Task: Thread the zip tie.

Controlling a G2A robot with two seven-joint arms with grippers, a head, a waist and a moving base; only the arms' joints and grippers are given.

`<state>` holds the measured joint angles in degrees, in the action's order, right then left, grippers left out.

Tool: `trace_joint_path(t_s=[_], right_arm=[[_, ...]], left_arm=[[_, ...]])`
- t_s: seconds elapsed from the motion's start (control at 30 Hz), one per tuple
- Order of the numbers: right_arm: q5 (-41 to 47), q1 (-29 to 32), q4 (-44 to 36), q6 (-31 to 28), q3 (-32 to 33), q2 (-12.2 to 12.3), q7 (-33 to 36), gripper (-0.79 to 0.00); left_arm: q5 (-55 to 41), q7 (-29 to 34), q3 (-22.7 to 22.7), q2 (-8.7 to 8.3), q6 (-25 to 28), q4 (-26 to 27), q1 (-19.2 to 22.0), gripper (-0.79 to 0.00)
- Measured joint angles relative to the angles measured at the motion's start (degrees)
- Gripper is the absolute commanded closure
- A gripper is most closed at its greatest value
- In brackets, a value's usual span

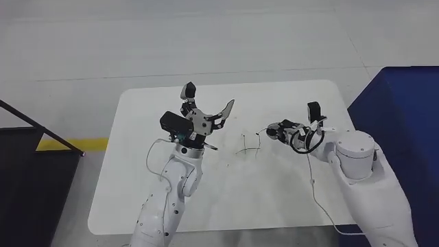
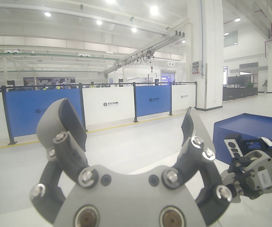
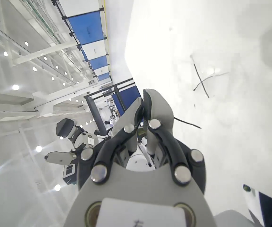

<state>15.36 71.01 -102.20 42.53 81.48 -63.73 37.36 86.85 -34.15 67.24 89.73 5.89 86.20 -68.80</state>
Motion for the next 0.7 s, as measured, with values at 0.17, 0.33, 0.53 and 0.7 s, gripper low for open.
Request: trace_joint_path(t_s=[0.17, 0.33, 0.53, 0.7], right_arm=[[-0.49, -1.21, 1.02, 1.64, -2.95, -0.1, -0.74, -0.785], [0.09, -1.83, 1.81, 0.65, -3.65, -0.28, -3.32, -0.785], [3.68, -0.62, -1.93, -2.37, -1.19, -0.35, -5.69, -0.785], [1.16, 5.41, -11.36, -15.32, 5.09, -0.13, -13.11, -0.785]], left_arm=[[0.0, 0.0, 0.0, 0.0, 0.0, 0.0, 0.0, -0.785], [0.0, 0.0, 0.0, 0.0, 0.0, 0.0, 0.0, -0.785], [0.0, 0.0, 0.0, 0.0, 0.0, 0.0, 0.0, -0.785], [0.0, 0.0, 0.0, 0.0, 0.0, 0.0, 0.0, -0.785]])
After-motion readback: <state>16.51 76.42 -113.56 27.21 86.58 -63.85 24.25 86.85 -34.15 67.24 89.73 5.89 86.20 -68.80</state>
